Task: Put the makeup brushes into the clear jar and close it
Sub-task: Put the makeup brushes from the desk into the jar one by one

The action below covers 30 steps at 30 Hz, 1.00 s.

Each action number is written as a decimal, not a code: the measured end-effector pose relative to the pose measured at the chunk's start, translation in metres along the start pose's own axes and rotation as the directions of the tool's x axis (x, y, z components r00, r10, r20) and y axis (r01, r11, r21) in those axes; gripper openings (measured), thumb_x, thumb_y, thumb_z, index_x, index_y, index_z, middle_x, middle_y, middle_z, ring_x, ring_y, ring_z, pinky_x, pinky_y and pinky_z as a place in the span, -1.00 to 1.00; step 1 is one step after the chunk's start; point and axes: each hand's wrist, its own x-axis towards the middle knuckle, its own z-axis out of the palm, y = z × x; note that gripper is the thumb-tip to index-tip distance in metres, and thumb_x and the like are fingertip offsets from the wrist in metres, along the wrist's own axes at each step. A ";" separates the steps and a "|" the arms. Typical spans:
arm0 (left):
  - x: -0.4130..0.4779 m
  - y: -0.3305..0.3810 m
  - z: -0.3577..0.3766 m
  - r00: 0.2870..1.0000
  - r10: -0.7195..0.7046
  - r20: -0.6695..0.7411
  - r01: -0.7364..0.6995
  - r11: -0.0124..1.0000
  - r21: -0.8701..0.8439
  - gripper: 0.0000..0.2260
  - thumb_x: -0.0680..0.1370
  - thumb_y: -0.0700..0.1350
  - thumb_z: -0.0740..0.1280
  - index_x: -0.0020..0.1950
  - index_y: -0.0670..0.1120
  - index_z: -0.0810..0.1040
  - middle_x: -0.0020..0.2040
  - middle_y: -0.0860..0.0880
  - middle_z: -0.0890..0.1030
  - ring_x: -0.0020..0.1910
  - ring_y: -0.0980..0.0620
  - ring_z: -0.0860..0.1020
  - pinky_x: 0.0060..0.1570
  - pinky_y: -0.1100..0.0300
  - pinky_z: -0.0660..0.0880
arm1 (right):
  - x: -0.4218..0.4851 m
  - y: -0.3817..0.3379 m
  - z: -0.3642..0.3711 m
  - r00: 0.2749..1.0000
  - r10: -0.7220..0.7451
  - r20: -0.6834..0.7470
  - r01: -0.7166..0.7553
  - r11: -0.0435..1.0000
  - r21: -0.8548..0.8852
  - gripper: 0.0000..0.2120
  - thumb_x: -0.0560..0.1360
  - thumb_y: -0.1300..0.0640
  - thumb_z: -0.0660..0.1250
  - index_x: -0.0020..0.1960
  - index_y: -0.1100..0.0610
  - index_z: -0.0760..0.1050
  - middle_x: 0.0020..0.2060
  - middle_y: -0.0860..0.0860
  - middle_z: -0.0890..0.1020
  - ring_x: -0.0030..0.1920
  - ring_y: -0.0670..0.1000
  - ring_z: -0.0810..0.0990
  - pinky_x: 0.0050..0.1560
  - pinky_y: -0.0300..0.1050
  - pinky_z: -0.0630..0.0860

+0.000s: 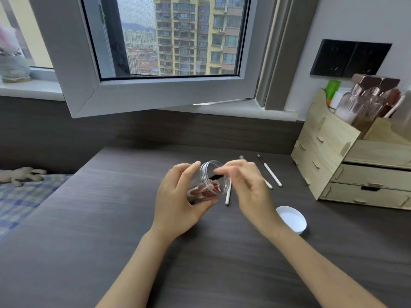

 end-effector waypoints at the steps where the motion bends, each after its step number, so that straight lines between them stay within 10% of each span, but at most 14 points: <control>1: 0.000 -0.001 0.000 1.000 -0.013 -0.007 0.013 1.000 -0.004 -0.30 0.22 0.04 0.56 0.29 -0.12 0.43 0.14 -0.11 0.53 0.10 0.00 0.46 0.09 0.26 0.37 | 0.008 0.006 -0.003 0.992 0.123 -0.024 -0.118 0.978 0.170 -0.66 0.61 0.05 0.10 -0.12 0.06 0.63 -0.18 -0.03 0.64 -0.11 -0.15 0.55 -0.07 -0.38 0.43; 3: 0.001 -0.001 -0.002 0.998 -0.049 -0.030 0.048 0.999 -0.016 -0.30 0.22 0.05 0.55 0.29 -0.12 0.43 0.14 -0.07 0.51 0.11 0.00 0.47 0.08 0.25 0.39 | 0.029 0.024 -0.008 0.914 0.391 -0.113 -0.340 0.886 0.317 -0.70 0.60 0.14 0.14 -0.20 0.09 0.59 -0.33 -0.01 0.61 -0.35 -0.23 0.54 -0.29 -0.39 0.44; 6: 0.004 -0.003 -0.004 0.993 -0.095 -0.072 0.092 0.995 -0.040 -0.31 0.23 0.08 0.53 0.28 -0.15 0.45 0.13 0.02 0.45 0.09 -0.01 0.49 0.04 0.21 0.44 | 0.060 0.066 -0.004 0.812 0.571 -0.122 -0.580 0.812 -0.062 -0.80 0.52 0.14 0.26 -0.20 0.20 0.57 -0.31 0.06 0.65 -0.31 -0.05 0.62 -0.20 -0.15 0.49; 10: 0.005 -0.005 -0.006 0.986 -0.134 -0.096 0.128 0.990 -0.060 -0.29 0.22 0.01 0.60 0.29 -0.16 0.44 0.13 0.02 0.43 0.08 0.08 0.46 0.05 0.46 0.35 | 0.078 0.097 0.020 0.730 0.684 -0.008 -0.528 0.556 -0.642 -0.63 0.48 -0.12 0.29 0.02 0.19 0.56 0.22 0.14 0.59 0.23 0.16 0.55 0.06 -0.08 0.49; 17: 0.007 -0.006 -0.009 0.968 -0.212 -0.133 0.200 0.975 -0.095 -0.31 0.20 -0.07 0.62 0.26 -0.16 0.47 0.08 0.02 0.45 0.03 0.20 0.41 0.02 0.57 0.28 | 0.088 0.111 0.036 0.703 0.710 0.050 -0.429 0.478 -0.766 -0.64 0.58 0.04 0.16 0.18 0.29 0.49 0.21 0.21 0.55 0.21 0.23 0.53 0.08 -0.03 0.48; 22: 0.008 -0.005 -0.010 0.966 -0.223 -0.131 0.211 0.972 -0.105 -0.32 0.20 -0.06 0.62 0.26 -0.15 0.47 0.08 0.01 0.46 0.02 0.06 0.48 -0.01 0.55 0.31 | 0.099 0.085 0.001 0.745 0.664 0.059 -0.619 0.722 -0.311 -0.51 0.63 0.11 0.02 -0.43 0.23 0.39 -0.53 0.12 0.50 -0.73 -0.10 0.45 -0.62 -0.33 0.38; 26: 0.009 -0.005 -0.009 0.972 -0.203 -0.114 0.193 0.976 -0.098 -0.31 0.21 -0.01 0.61 0.27 -0.11 0.45 0.10 0.04 0.45 0.05 0.12 0.45 0.02 0.52 0.31 | 0.096 0.028 -0.049 0.900 0.424 -0.104 -0.361 0.857 0.367 -0.86 0.60 0.31 0.10 -0.12 0.17 0.30 -0.39 0.15 0.48 -0.61 -0.11 0.57 -0.59 -0.23 0.54; 30: 0.007 -0.003 -0.008 0.982 -0.162 -0.099 0.156 0.985 -0.072 -0.31 0.22 0.09 0.54 0.28 -0.10 0.44 0.12 0.09 0.42 0.06 0.16 0.43 0.02 0.44 0.34 | 0.068 -0.023 -0.071 0.951 0.173 -0.254 -0.025 0.867 0.498 -0.84 0.57 0.27 0.20 -0.11 0.05 0.33 -0.42 0.04 0.66 -0.45 -0.02 0.66 -0.40 -0.18 0.61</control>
